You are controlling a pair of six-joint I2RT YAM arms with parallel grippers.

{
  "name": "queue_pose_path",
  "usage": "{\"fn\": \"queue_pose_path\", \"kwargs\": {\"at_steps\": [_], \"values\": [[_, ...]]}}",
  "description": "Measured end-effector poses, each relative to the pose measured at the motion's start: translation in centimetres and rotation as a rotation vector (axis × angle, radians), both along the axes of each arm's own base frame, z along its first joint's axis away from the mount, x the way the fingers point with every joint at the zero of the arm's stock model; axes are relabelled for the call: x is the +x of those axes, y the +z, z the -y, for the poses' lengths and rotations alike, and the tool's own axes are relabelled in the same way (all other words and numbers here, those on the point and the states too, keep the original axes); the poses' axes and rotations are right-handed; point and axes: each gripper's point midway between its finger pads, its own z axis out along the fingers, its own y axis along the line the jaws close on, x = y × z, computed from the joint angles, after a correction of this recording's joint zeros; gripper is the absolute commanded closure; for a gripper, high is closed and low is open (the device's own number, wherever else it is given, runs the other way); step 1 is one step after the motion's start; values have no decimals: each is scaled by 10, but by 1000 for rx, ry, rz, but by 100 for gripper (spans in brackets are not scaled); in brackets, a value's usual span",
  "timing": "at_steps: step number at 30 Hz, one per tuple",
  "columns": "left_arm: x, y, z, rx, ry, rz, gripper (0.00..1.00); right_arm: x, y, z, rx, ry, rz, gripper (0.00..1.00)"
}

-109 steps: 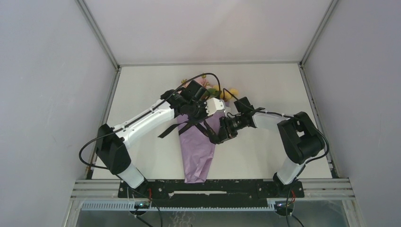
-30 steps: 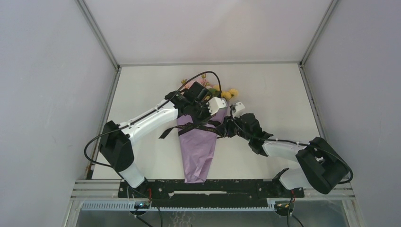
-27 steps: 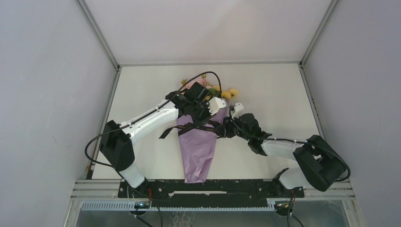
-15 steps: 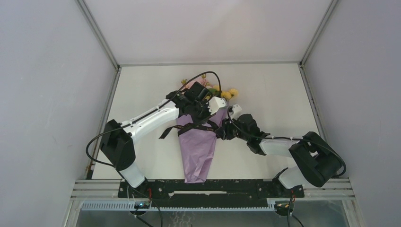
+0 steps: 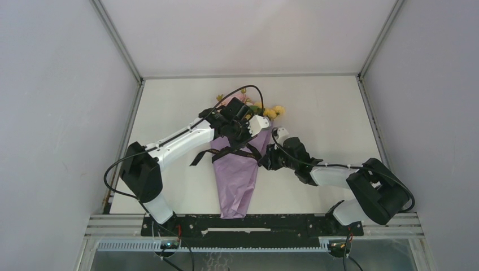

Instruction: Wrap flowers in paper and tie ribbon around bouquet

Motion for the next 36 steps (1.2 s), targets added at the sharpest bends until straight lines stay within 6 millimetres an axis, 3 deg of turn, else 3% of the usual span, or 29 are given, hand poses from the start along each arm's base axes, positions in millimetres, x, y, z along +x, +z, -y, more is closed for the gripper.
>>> {"fn": "queue_pose_path", "kwargs": {"at_steps": [19, 30, 36], "values": [[1, 0, -1, 0, 2, 0, 100, -17, -1, 1, 35, -5, -55, 53], [1, -2, 0, 4, 2, -4, 100, -41, -3, -1, 87, 56, -114, 51], [1, -2, 0, 4, 2, -5, 100, -38, -8, -1, 101, 42, -142, 48]]}}
